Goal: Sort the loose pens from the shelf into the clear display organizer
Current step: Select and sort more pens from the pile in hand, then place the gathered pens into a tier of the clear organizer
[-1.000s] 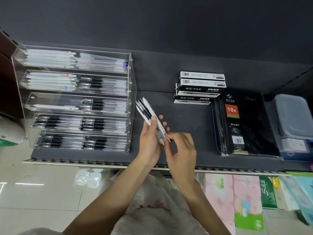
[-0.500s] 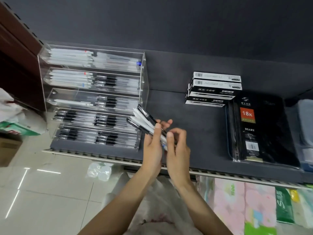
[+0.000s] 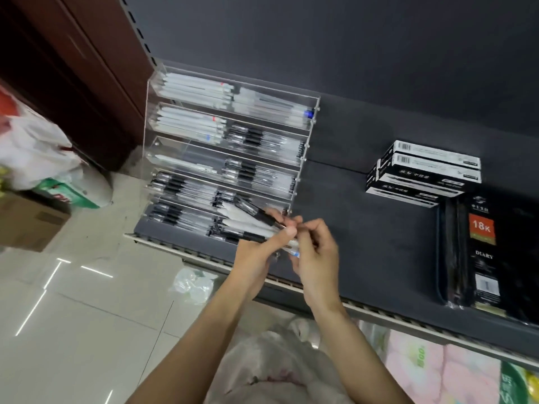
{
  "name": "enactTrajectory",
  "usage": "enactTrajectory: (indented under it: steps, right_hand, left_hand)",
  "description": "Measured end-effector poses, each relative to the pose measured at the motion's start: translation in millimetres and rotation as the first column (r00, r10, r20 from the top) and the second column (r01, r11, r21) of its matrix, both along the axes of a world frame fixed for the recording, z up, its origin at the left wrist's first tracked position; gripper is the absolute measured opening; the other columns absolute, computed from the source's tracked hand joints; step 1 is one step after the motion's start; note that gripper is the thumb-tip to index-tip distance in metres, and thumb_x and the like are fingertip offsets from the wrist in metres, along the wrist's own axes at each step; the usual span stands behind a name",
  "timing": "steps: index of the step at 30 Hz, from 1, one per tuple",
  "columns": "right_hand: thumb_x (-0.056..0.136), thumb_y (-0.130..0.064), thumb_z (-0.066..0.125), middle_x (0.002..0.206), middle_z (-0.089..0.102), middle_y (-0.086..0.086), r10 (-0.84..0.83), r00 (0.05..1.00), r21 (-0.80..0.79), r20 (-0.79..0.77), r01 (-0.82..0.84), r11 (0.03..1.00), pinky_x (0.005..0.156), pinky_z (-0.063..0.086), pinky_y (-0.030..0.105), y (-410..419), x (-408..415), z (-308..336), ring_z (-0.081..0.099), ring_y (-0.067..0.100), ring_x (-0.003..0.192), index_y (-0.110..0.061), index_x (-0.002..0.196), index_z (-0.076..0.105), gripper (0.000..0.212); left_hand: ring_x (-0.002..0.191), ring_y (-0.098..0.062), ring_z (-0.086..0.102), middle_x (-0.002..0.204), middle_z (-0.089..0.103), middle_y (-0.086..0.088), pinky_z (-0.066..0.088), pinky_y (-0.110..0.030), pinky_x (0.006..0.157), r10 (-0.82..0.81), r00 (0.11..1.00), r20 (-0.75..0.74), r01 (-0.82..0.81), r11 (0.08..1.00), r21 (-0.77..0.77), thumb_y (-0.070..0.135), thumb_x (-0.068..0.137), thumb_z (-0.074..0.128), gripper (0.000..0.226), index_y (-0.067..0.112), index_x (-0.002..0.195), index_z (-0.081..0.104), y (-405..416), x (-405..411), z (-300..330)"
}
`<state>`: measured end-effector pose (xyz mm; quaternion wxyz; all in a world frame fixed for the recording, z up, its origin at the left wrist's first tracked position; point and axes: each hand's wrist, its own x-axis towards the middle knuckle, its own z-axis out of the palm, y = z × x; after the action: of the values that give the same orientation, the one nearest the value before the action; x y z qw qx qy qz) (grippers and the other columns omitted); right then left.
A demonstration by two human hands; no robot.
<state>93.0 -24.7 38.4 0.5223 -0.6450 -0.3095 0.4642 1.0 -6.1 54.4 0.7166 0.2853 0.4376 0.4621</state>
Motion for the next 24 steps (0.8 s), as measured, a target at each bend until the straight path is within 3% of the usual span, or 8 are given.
enactTrajectory:
  steps: [3,5,8,12,15,18,20,24]
  right_hand:
    - [0.096,-0.023,0.052,0.06,0.056,-0.007,0.03,0.975,0.082,0.218,-0.049,0.995,0.046,0.044,0.031,0.8,-23.9,3.0,0.049,0.006,0.048,-0.017,0.083,0.054,0.015]
    - [0.095,-0.027,0.051,0.076,0.062,-0.012,0.029,0.942,0.153,0.334,-0.085,0.984,0.055,0.053,0.033,1.6,-42.4,2.0,0.059,0.006,0.061,-0.021,0.091,0.055,0.008]
    - [0.094,-0.027,0.051,0.096,0.062,-0.014,0.01,0.876,0.224,0.482,-0.134,0.965,0.063,0.055,0.031,6.1,-72.1,-0.8,0.062,0.002,0.077,-0.025,0.103,0.053,0.009]
    - [0.097,-0.035,0.049,0.097,0.06,-0.015,-0.047,0.845,0.254,0.533,-0.107,0.961,0.064,0.055,0.037,21.1,-114.7,-1.7,0.063,0.008,0.078,-0.03,0.104,0.054,0.01]
    - [0.096,-0.039,0.045,0.088,0.06,-0.011,-0.138,0.812,0.291,0.568,-0.04,0.956,0.059,0.054,0.042,37.7,-154.8,-3.3,0.061,0.012,0.074,-0.032,0.101,0.054,0.013]
    - [0.096,-0.043,0.043,0.077,0.059,-0.009,-0.222,0.811,0.298,0.542,0.061,0.953,0.054,0.051,0.045,46.5,-184.6,-3.5,0.059,0.018,0.063,-0.033,0.096,0.053,0.014]
    - [0.096,-0.046,0.043,0.071,0.057,-0.007,-0.257,0.822,0.265,0.508,0.135,0.955,0.051,0.049,0.047,48.5,-198.1,-3.7,0.056,0.019,0.058,-0.03,0.094,0.053,0.019]
    - [0.096,-0.034,0.045,0.068,0.058,-0.005,-0.258,0.824,0.212,0.504,0.172,0.962,0.048,0.053,0.04,47.3,-212.5,-1.1,0.055,0.012,0.049,-0.022,0.094,0.054,0.015]
  left_hand:
    - [0.102,-0.014,0.065,0.101,0.07,-0.005,0.051,-0.024,0.086,0.028,0.999,0.045,-0.027,0.999,-0.024,0.025,0.086,0.056,0.022,0.012,0.093,0.072,10.1,-21.6,0.2]
    - [0.109,-0.015,0.064,0.109,0.07,-0.006,0.051,-0.024,0.089,0.073,0.993,0.09,-0.068,0.996,-0.06,0.022,0.093,0.049,0.027,0.005,0.108,0.066,17.4,-37.8,-2.1]
    - [0.114,-0.017,0.062,0.118,0.067,-0.006,0.052,-0.026,0.091,0.077,0.966,0.245,-0.058,0.995,-0.083,0.016,0.091,0.049,0.034,0.004,0.122,0.057,27.2,-70.4,-3.1]
    - [0.126,-0.016,0.052,0.128,0.062,-0.001,0.047,-0.028,0.098,-0.007,0.911,0.412,0.021,0.999,-0.03,0.014,0.091,0.042,0.039,0.016,0.13,0.05,39.7,-118.5,-6.5]
    - [0.131,-0.014,0.046,0.134,0.057,0.0,0.045,-0.025,0.099,-0.063,0.904,0.423,0.073,0.997,-0.006,0.019,0.094,0.039,0.041,0.021,0.134,0.044,53.4,-151.3,-8.9]
    - [0.132,-0.012,0.044,0.138,0.054,0.0,0.044,-0.024,0.1,-0.108,0.909,0.403,0.12,0.993,-0.005,0.032,0.091,0.052,0.046,0.027,0.135,0.041,63.9,-175.8,-10.5]
    - [0.132,-0.015,0.045,0.139,0.052,-0.004,0.044,-0.026,0.102,-0.104,0.897,0.429,0.126,0.992,-0.023,0.024,0.09,0.061,0.053,0.021,0.138,0.039,66.8,-187.7,-14.0]
    - [0.124,-0.017,0.053,0.131,0.06,-0.006,0.047,-0.027,0.098,-0.027,0.892,0.451,0.078,0.992,-0.096,0.016,0.093,0.051,0.043,0.015,0.135,0.046,67.1,-197.7,-14.3]
